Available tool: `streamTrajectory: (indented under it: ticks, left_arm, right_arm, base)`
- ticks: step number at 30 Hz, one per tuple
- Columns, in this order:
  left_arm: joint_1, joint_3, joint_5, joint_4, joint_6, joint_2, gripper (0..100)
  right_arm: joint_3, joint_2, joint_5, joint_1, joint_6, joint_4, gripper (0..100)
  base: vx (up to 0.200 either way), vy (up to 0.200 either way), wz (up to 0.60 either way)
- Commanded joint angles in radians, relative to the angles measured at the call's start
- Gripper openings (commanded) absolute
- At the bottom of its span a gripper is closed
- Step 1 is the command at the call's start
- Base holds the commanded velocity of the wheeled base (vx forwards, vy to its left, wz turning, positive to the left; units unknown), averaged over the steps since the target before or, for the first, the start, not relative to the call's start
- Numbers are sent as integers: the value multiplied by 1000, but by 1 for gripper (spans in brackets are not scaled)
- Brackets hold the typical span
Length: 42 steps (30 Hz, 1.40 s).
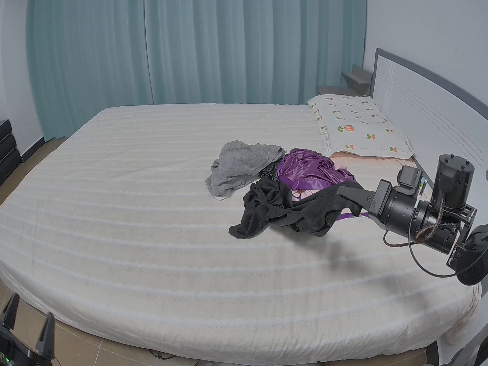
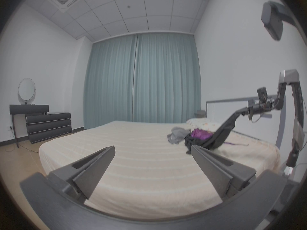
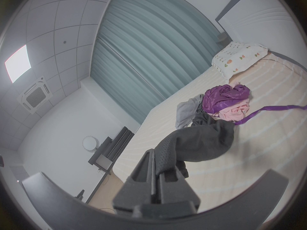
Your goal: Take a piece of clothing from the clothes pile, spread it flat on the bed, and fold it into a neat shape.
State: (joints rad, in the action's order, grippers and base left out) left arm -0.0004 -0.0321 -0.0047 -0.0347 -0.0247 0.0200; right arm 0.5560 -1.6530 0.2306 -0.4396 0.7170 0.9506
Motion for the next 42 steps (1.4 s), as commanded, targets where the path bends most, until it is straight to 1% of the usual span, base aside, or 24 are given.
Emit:
streamTrajectory:
  ticks: [1, 2, 3, 4, 6, 9, 10, 11, 13, 15, 17, 18, 20, 23, 27, 29, 30, 32, 34, 37, 39, 40, 41, 42]
  left_arm:
    - [3, -255, -8, -40, -92, 176, 100]
    - [3, -255, -8, -40, -92, 176, 100]
    - [-1, -285, -11, -36, -69, 253, 100]
    - [-3, -285, -12, -36, -64, 267, 100]
    - [-15, -255, -41, -36, -60, 376, 100]
    - [-33, -198, -120, -59, -55, 480, 100]
    - [-36, -195, -132, -60, -55, 492, 100]
    - [-52, -187, -173, -60, -55, 529, 100]
    - [-84, -183, -213, -62, -57, 598, 100]
    - [-107, -184, -218, -63, -57, 652, 100]
    - [-164, -187, -218, -103, -57, 791, 100]
    - [-171, -187, -218, -111, -58, 807, 100]
    - [-230, -187, -216, -211, -64, 957, 100]
    - [-277, -189, -209, -335, -63, 1123, 100]
    - [-317, -209, -152, -545, -80, 1336, 100]
    - [-352, -212, -133, -637, -118, 1436, 100]
    - [-360, -212, -132, -646, -123, 1450, 100]
    - [-434, -236, -103, -688, -156, 1568, 100]
    - [-497, -285, -41, -709, -189, 1678, 100]
    - [-578, -368, 51, -771, -267, 1827, 100]
    - [-618, -428, 88, -829, -316, 1927, 100]
    - [-632, -451, 98, -853, -330, 1967, 100]
    - [-632, -451, 98, -853, -330, 1967, 100]
    - [-648, -485, 120, -904, -340, 2040, 100]
  right_arm:
    - [12, 88, -28, -25, -8, -23, 0]
    - [12, 88, -28, -25, -8, -23, 0]
    - [19, 107, -36, -33, -8, -23, 0]
    - [22, 111, -36, -33, -8, -23, 0]
    - [47, 134, -39, -24, -10, -26, 0]
    - [67, 153, -39, -21, -10, -46, 0]
    - [67, 154, -39, -22, -10, -52, 0]
    - [61, 160, -39, -27, -10, -66, 0]
    - [56, 174, -39, -30, -13, -67, 0]
    - [61, 185, -39, -28, -14, -67, 0]
    - [68, 203, -37, -33, -14, -70, 0]
    - [67, 203, -37, -34, -16, -70, 0]
    - [55, 206, -42, -79, -24, -70, 0]
    - [53, 214, -56, -96, -25, -69, 0]
    - [51, 219, -60, -110, -25, -70, 0]
    - [61, 222, -60, -110, -27, -70, 0]
    - [62, 223, -60, -110, -27, -70, 0]
    - [64, 236, -60, -113, -27, -70, 0]
    - [65, 234, -59, -119, -27, -69, 0]
    - [64, 229, -59, -140, -27, -69, 0]
    - [67, 236, -60, -156, -27, -69, 0]
    - [68, 237, -60, -156, -27, -69, 0]
    - [68, 237, -60, -156, -27, -69, 0]
    - [76, 246, -60, -156, -27, -69, 0]
  base:
    - [0, 0, 0]
    - [0, 0, 0]
    - [0, 0, 0]
    - [0, 0, 0]
    - [0, 0, 0]
    - [0, 0, 0]
    - [0, 0, 0]
    - [0, 0, 0]
    - [0, 0, 0]
    - [0, 0, 0]
    - [0, 0, 0]
    - [0, 0, 0]
    - [0, 0, 0]
    - [0, 0, 0]
    - [0, 0, 0]
    - [0, 0, 0]
    - [0, 0, 0]
    - [0, 0, 0]
    - [0, 0, 0]
    - [0, 0, 0]
    - [0, 0, 0]
    - [0, 0, 0]
    - [0, 0, 0]
    - [0, 0, 0]
